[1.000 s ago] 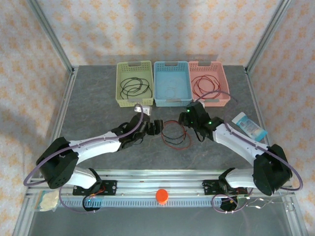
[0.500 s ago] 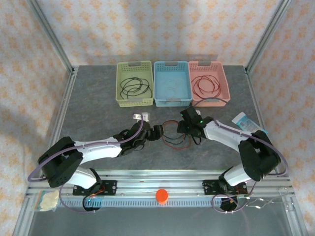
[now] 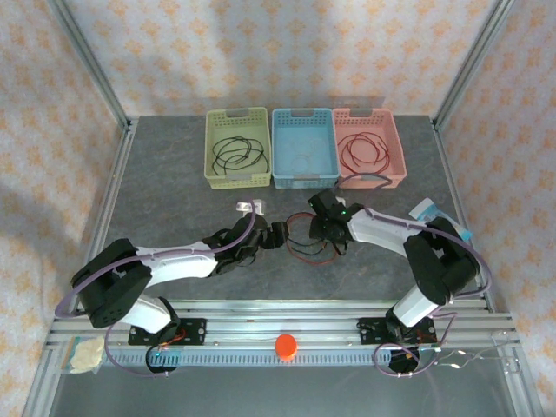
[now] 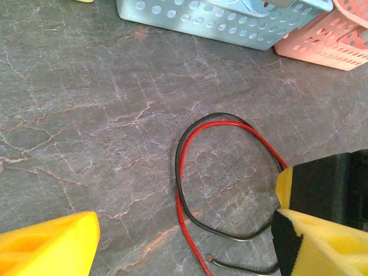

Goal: Untangle the cables

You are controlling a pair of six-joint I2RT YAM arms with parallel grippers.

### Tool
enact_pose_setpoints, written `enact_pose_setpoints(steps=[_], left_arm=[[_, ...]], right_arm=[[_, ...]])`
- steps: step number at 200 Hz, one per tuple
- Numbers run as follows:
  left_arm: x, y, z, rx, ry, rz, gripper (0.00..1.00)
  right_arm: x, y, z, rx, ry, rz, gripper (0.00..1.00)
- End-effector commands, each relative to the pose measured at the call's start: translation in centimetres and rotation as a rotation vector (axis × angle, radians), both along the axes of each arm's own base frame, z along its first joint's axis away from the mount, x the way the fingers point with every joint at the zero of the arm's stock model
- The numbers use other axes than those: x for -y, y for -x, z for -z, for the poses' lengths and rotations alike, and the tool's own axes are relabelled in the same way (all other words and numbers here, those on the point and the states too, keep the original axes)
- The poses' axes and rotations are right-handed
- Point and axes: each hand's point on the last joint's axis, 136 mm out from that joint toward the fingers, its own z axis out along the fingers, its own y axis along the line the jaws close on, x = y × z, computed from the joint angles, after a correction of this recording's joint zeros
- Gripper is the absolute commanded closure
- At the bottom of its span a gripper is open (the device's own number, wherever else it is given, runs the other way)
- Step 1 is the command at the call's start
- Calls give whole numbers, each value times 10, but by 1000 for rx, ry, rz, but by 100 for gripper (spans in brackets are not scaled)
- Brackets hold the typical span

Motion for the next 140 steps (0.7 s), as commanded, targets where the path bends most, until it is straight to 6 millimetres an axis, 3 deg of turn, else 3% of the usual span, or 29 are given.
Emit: enact_pose_setpoints(steps=[1, 79, 140], left_arm=[[1, -11, -8, 21, 10, -30, 20], [2, -19, -3, 4, 8, -26, 21], [-11, -32, -10, 12, 29, -22, 22]], right_arm=[[0, -2, -2, 1, 22, 5, 50], [0, -6, -16, 57, 1, 4, 85], [-2, -11, -41, 139, -21, -52, 96]])
